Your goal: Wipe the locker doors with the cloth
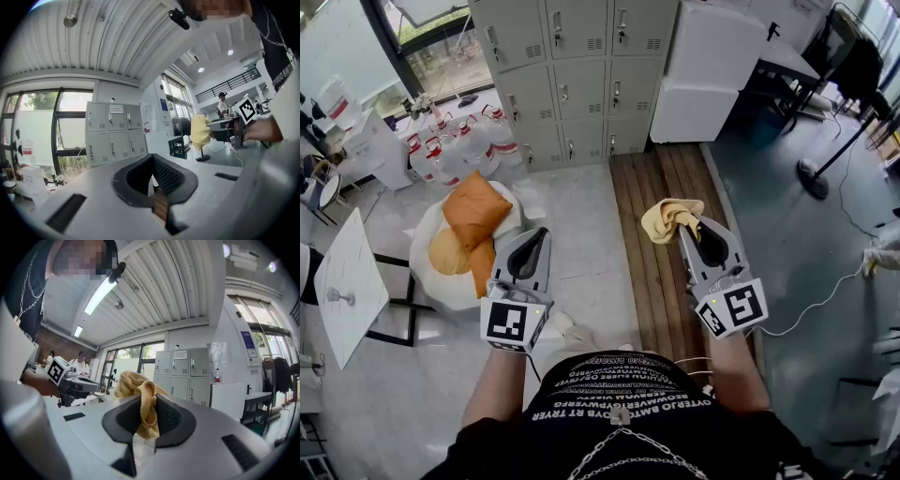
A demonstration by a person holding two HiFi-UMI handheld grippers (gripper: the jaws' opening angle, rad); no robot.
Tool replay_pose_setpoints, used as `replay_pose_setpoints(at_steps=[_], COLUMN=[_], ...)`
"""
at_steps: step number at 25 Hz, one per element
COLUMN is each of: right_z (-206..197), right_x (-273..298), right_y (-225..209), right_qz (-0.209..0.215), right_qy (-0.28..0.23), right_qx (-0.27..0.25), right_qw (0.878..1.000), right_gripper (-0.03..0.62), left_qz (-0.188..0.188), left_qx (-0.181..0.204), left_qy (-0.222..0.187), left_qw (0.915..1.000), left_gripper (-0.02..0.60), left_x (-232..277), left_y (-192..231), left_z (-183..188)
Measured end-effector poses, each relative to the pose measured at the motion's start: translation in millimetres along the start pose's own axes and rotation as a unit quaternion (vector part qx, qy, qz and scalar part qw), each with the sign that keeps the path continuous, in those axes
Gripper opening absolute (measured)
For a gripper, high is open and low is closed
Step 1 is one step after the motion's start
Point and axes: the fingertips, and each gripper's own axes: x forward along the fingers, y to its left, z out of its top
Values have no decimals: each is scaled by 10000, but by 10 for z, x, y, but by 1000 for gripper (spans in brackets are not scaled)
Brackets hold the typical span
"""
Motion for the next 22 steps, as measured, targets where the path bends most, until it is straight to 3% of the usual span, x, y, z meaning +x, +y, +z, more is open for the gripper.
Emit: replay_pose_setpoints(at_steps=[6, 22], right_z=[26, -15], right_x=[-405, -590], right_y=[48, 188], right_qz=[152, 448], right_qy=[-22, 28], right_qx=[3, -87], right_qw=[9999, 9990], right_gripper=[54, 55], left_qz=[-11, 294], left_qx=[92, -37], left_qy=[71, 187], left_qw=[9999, 9994], left_gripper=[5, 5], left_x=[-221, -487], left_y=[-402, -447], left_z=[54, -54])
